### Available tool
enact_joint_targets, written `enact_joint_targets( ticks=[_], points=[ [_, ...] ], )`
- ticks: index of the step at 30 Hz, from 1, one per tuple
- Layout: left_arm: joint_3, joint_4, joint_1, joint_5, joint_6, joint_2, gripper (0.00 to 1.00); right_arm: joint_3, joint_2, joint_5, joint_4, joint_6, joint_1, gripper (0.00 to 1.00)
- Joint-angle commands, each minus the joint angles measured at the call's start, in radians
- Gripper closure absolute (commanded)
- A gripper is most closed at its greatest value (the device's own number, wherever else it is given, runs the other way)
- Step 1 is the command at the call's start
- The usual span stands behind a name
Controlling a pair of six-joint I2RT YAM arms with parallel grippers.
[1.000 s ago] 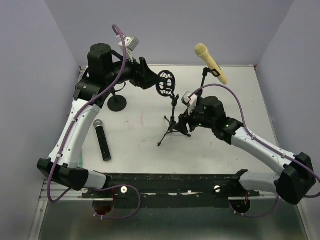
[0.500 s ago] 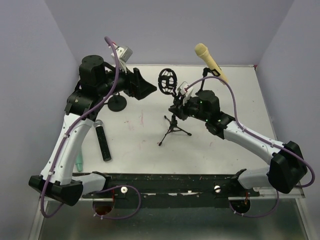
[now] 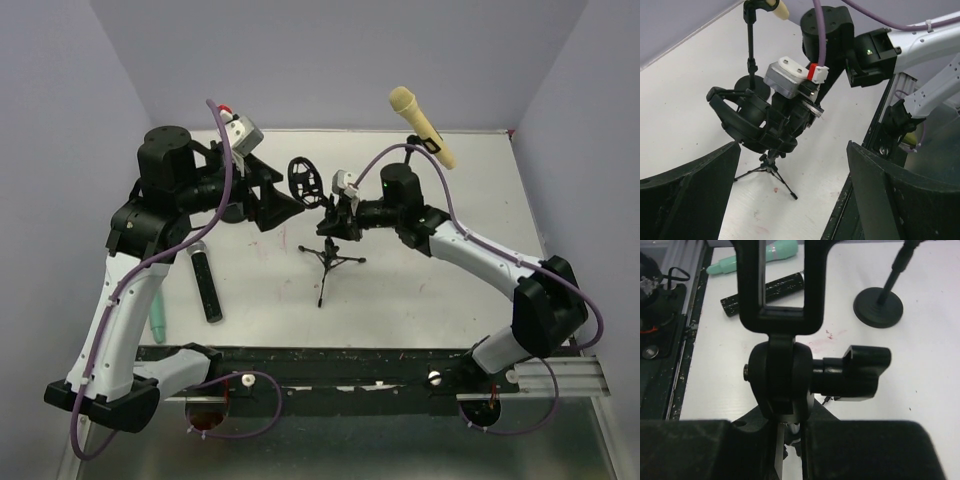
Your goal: Remove the microphone from the stand
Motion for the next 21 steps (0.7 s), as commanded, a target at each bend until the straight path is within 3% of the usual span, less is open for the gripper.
enact_joint_targets(
  ticks=[1,3,7,11,13,21],
  points=[
    [0.023,-0.065,0.002,0.026,0.113,-0.033,0.05,0.126,0.081,-0.235,-0.179,-0.151,-0.012,0.85],
    [0.034,-0.08,0.002,0.019,0.138,-0.038,0.05,0.174,0.117,-0.252,-0.24,-0.188,-0.013,0.77],
    [0.051,-0.097,0.002,-0.007,0.171,-0.05,0.04,0.179,0.1,-0.182,-0.259,-0.164,-0.015,0.5],
    [0.059,-0.099,0.002,-0.021,0.191,-0.055,0.04,0.113,0.005,-0.062,-0.267,-0.075,-0.016,0.34],
    [0.056,-0.094,0.002,-0.023,0.202,-0.053,0.04,0.067,-0.047,-0.001,-0.265,-0.015,-0.022,0.3],
    [0.056,-0.011,0.002,-0.1,0.21,-0.013,0.04,-0.093,-0.141,0.188,-0.239,0.348,-0.041,0.3]
  ],
)
